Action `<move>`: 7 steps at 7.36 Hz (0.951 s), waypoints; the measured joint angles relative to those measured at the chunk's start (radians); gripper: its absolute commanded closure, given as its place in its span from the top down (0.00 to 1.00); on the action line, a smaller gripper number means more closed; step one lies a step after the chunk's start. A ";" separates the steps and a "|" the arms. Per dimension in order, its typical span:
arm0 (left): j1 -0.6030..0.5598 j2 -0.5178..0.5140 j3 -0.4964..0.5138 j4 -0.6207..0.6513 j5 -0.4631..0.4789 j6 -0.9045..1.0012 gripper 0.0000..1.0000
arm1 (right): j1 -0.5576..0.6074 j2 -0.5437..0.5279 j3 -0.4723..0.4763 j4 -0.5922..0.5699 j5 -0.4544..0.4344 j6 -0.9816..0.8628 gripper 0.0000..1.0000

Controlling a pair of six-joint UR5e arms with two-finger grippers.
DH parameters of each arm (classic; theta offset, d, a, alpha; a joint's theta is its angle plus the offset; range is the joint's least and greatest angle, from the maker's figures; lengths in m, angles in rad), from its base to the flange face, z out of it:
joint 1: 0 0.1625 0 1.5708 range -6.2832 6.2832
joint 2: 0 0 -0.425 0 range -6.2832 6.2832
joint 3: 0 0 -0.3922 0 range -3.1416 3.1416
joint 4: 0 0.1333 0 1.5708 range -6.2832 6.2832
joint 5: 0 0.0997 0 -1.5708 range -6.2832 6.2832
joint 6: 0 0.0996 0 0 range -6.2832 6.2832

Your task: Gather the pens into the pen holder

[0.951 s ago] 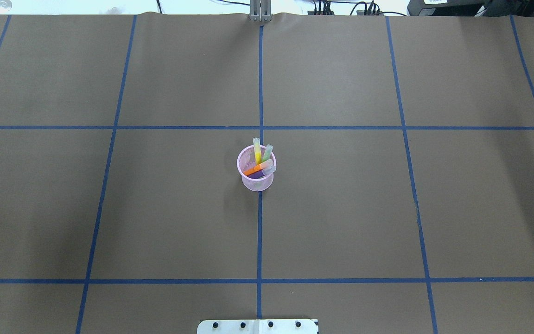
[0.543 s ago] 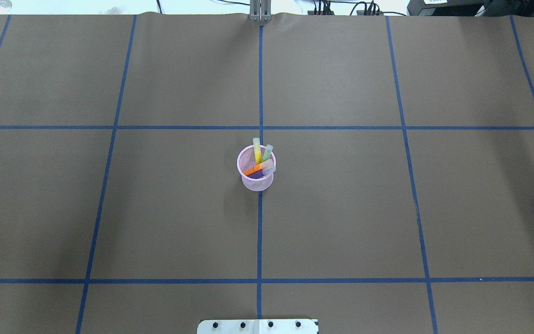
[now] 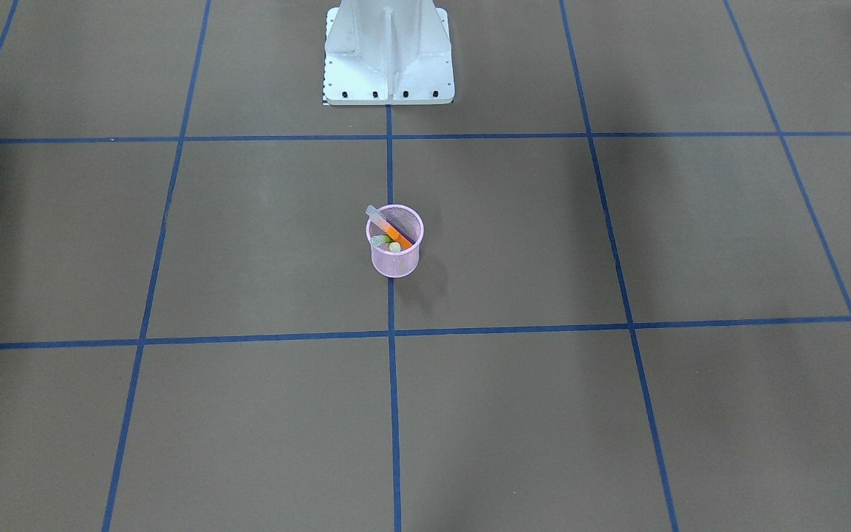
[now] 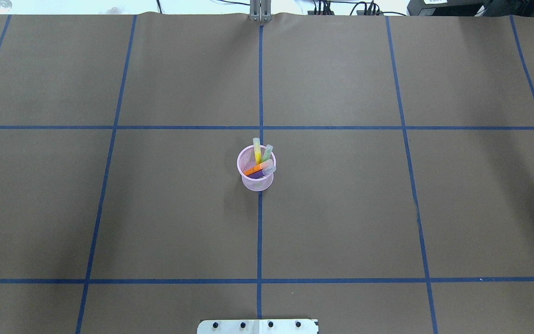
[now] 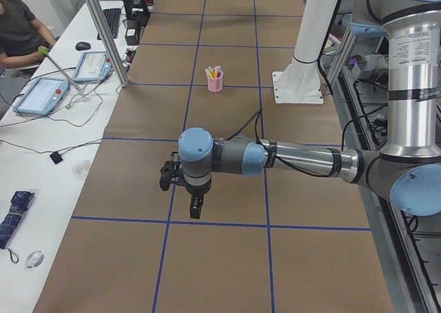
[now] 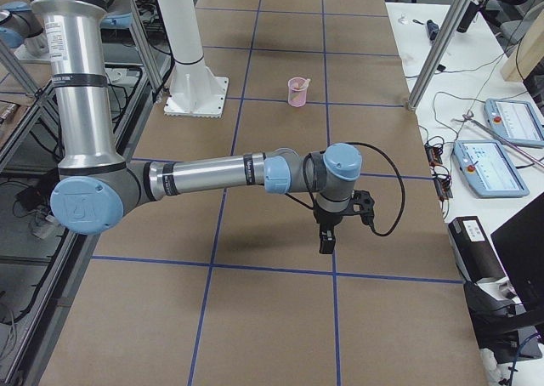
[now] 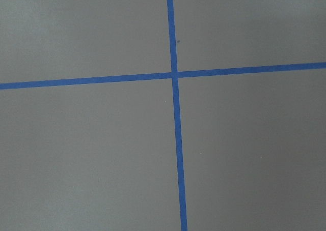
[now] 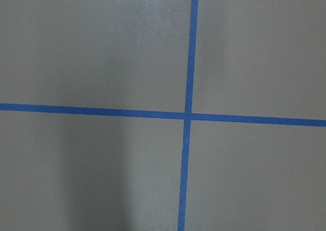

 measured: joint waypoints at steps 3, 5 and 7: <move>0.002 -0.003 0.006 -0.003 -0.003 -0.004 1.00 | 0.000 -0.039 0.047 -0.039 0.015 -0.005 1.00; 0.002 -0.003 0.005 -0.007 -0.003 -0.004 1.00 | 0.005 -0.058 0.048 -0.038 0.066 -0.005 1.00; 0.002 -0.003 0.004 -0.007 -0.003 -0.003 1.00 | 0.007 -0.063 0.050 -0.037 0.073 -0.005 1.00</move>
